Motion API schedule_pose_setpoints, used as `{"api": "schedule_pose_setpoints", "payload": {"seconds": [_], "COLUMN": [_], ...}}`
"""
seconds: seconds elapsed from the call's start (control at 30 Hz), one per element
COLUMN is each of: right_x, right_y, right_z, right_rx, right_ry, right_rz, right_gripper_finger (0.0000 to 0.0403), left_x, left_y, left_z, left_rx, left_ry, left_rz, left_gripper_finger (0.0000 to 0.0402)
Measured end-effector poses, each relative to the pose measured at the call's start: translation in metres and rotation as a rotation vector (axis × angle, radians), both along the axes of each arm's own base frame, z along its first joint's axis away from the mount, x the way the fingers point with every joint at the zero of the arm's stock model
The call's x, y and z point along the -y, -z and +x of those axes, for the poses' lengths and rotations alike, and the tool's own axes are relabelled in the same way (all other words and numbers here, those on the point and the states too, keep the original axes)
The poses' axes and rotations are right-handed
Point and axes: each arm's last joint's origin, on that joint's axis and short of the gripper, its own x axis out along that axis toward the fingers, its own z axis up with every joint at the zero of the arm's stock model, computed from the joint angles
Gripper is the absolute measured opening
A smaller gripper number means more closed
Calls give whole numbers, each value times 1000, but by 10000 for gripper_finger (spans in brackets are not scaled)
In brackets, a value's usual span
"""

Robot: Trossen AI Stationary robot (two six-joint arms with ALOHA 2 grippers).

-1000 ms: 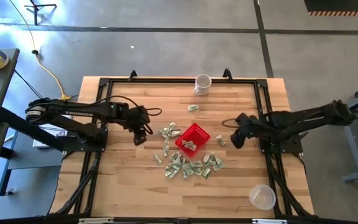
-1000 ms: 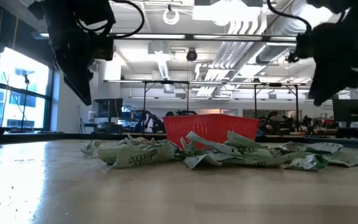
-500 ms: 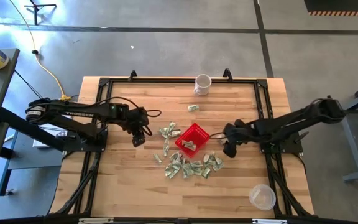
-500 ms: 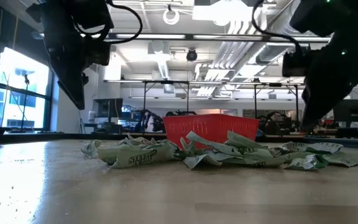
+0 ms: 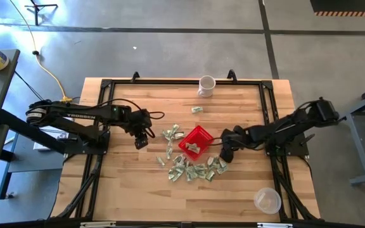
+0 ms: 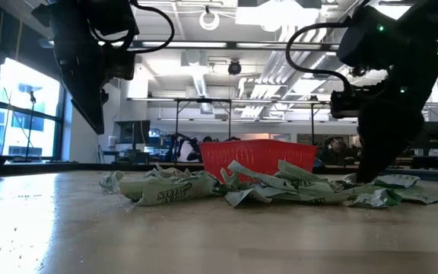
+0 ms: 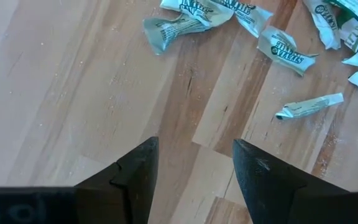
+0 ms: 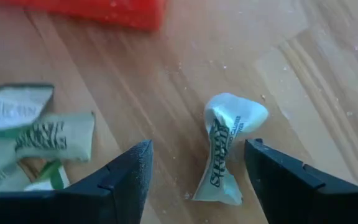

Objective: Pick and place items into bin
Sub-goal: Put the white stevia packet into the red bin

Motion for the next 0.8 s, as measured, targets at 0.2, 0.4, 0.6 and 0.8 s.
{"api": "schedule_pose_setpoints", "payload": {"seconds": [0.2, 0.4, 0.6, 0.8], "right_x": [12, 29, 35, 45], "right_y": [-13, -40, -125, -120], "right_z": [4, 16, 66, 101], "right_rx": [-17, -89, 224, 198], "right_ry": [113, 48, -89, -176], "right_rz": [-8, 100, 1, 118], "right_gripper_finger": [109, 22, 4, 12], "left_x": [0, 0, 0, 0], "left_y": [0, 0, 3, 40], "left_z": [0, 0, 0, 0], "left_rx": [0, 1, 10, 152], "left_ry": [4, 40, 66, 62], "left_rz": [3, 22, 34, 54], "left_gripper_finger": [239, 239, 239, 239]}}
